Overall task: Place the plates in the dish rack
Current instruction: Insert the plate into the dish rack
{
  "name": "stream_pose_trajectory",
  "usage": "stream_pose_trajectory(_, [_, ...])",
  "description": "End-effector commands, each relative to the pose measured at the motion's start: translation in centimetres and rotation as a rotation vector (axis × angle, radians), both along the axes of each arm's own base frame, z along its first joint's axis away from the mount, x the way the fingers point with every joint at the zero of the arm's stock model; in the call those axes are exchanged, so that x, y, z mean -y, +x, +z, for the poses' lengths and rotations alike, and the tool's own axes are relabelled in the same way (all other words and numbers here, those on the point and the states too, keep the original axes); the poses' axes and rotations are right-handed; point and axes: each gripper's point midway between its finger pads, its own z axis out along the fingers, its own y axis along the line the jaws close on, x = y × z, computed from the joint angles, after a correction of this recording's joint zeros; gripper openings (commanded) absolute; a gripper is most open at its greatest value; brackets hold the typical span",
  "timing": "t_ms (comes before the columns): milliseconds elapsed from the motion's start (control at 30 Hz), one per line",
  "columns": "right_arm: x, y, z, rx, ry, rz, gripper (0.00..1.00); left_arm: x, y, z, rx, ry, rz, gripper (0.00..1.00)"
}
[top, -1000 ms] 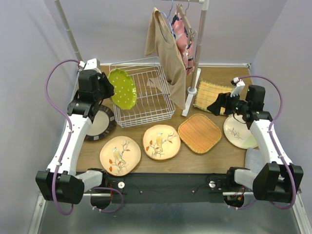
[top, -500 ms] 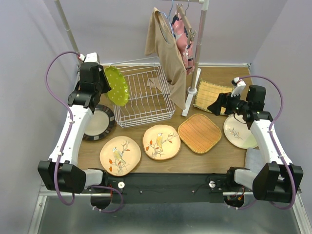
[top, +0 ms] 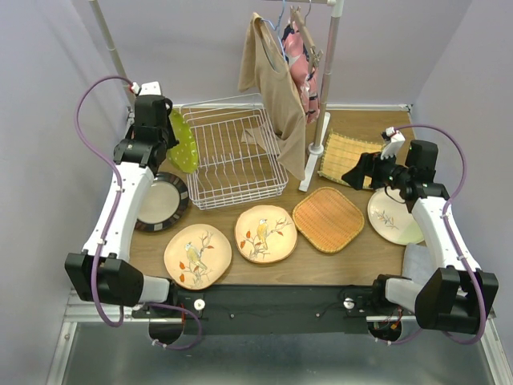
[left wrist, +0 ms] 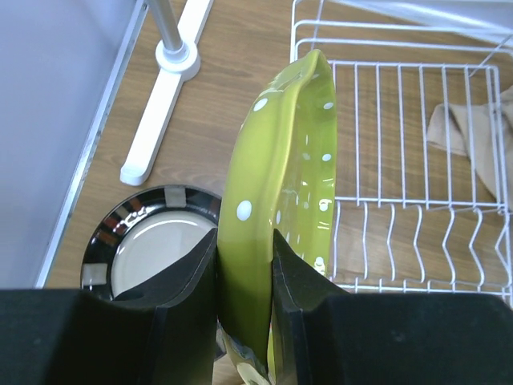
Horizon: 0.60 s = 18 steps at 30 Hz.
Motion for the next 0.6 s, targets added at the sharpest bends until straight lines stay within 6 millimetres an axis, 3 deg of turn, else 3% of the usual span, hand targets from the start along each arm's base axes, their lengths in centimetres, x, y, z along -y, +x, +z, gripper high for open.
stream_pose_trajectory(0, [0.4, 0.3, 0.0, 0.01, -0.005, -0.019, 1.0, -0.2, 0.6, 4.2, 0.114, 0.027, 0.06, 0.0])
stream_pose_trajectory(567, [0.7, 0.2, 0.4, 0.022, -0.01, -0.03, 1.0, 1.0, 0.3, 2.9, -0.012, 0.175, 0.119, 0.0])
